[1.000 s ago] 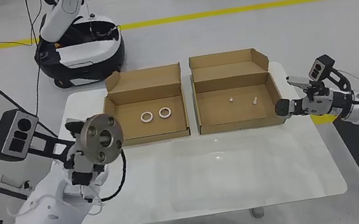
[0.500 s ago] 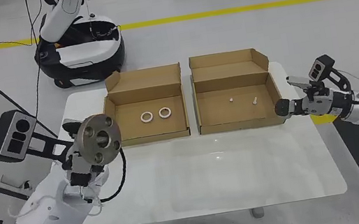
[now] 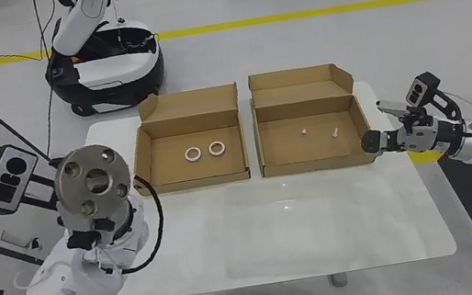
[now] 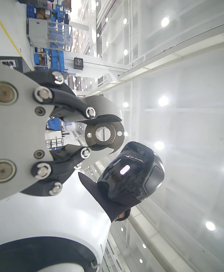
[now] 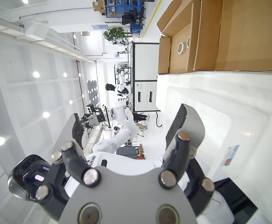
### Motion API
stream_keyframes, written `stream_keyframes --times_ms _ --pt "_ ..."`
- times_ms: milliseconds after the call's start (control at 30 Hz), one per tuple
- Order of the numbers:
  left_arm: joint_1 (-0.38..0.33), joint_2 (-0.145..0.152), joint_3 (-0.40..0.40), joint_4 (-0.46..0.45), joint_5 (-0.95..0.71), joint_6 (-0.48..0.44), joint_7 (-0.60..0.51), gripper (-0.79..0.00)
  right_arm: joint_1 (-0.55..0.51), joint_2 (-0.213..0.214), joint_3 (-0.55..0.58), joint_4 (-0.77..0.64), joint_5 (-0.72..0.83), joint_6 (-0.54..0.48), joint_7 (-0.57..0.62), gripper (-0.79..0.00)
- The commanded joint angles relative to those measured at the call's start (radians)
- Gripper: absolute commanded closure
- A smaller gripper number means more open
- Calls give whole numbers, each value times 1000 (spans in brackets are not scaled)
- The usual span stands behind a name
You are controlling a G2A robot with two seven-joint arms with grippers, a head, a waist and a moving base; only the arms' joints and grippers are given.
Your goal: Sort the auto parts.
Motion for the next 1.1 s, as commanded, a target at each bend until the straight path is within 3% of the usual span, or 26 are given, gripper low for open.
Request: stream_keyframes --times_ms 0,267,733,1067 --pt "1 -4 1 -2 -9 0 -2 0 0 0 0 0 0 0 0 -785" --pt "-6 -25 12 -8 -48 0 -7 0 0 0 0 0 0 0 0 -785" --pt "23 -44 -36 48 3 0 -135 0 0 0 0 0 0 0 0 -785" --pt "24 -70 -19 20 -80 0 -111 0 0 0 0 0 0 0 0 -785"
